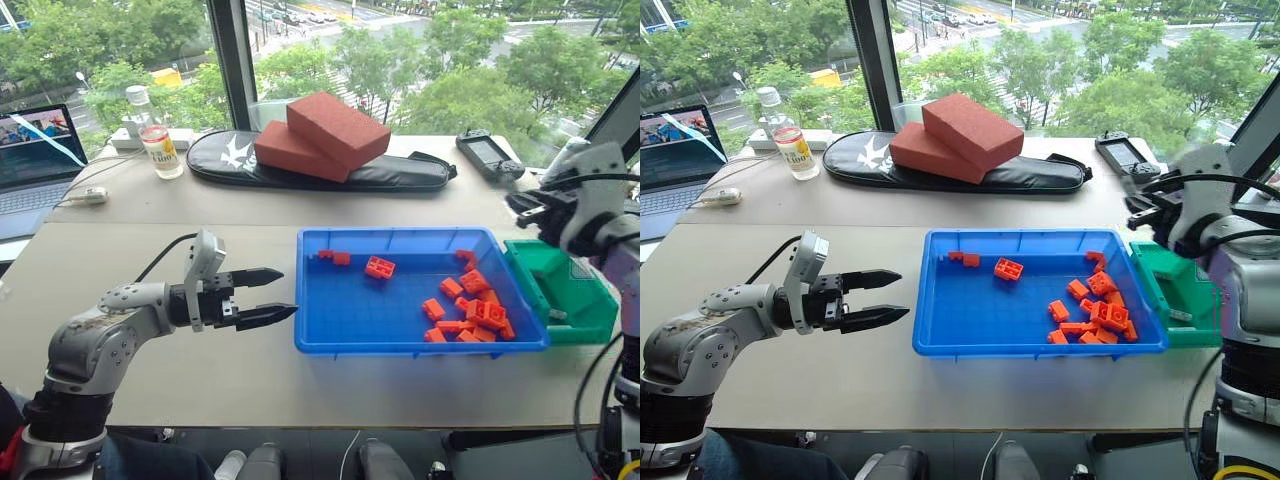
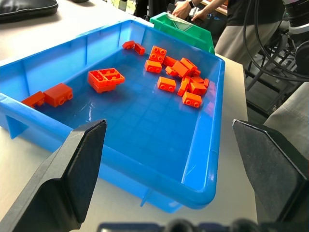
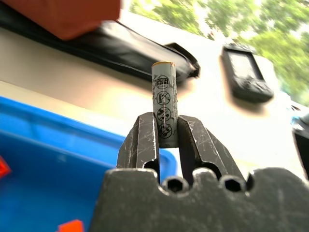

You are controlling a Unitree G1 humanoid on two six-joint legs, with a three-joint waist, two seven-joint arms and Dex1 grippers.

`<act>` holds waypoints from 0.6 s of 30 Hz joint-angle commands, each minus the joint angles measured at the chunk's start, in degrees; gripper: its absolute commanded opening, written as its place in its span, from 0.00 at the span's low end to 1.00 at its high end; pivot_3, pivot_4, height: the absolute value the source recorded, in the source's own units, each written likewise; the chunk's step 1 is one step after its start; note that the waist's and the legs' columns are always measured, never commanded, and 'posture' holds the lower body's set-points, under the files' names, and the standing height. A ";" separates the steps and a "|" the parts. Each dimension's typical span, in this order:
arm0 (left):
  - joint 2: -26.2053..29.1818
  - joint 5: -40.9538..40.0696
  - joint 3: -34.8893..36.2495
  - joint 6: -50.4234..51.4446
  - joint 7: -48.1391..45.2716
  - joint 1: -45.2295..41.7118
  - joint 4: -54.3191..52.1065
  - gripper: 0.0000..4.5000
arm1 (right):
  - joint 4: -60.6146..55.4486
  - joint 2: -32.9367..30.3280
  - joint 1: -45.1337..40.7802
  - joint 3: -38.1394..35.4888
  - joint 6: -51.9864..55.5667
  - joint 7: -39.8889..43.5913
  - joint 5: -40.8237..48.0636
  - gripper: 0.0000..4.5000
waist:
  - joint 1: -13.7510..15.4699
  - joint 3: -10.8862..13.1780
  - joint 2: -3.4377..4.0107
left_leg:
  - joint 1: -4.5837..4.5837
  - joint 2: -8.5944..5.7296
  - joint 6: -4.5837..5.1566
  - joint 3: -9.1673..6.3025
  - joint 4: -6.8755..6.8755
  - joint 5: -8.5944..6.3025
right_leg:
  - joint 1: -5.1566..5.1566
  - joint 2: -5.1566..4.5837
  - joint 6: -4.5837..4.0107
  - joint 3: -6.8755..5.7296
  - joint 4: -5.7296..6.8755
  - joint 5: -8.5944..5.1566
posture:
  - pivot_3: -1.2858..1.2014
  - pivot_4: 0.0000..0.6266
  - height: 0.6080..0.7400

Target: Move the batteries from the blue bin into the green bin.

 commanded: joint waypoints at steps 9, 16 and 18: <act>0.51 0.08 1.04 -1.24 -0.90 -0.85 -0.30 1.00 | -5.39 -5.45 4.71 -1.38 7.22 -0.71 -1.14 0.49 | -0.13 0.00 0.00 | 0.09 0.03 0.00 0.06 0.05 0.00 | 0.12 0.03 0.01 0.03 0.00 0.00 | 0.52 0.24 1.00; 0.37 -1.34 2.12 -0.36 -0.85 -1.31 -0.75 1.00 | -7.87 -1.08 -2.76 -2.80 4.69 0.50 4.07 0.86 | -0.27 0.00 0.00 | 0.08 0.03 0.00 0.07 0.05 0.00 | 0.10 0.03 0.01 0.03 -0.02 0.00 | 0.52 0.24 1.00; 0.55 -1.20 2.02 -0.52 -0.81 -1.35 -0.72 1.00 | -8.92 -0.25 -3.81 -2.55 3.83 1.66 5.30 0.86 | -0.29 0.00 0.00 | 0.08 0.04 0.00 0.07 0.05 0.00 | 0.10 0.03 0.01 0.04 -0.01 0.00 | 0.52 0.24 1.00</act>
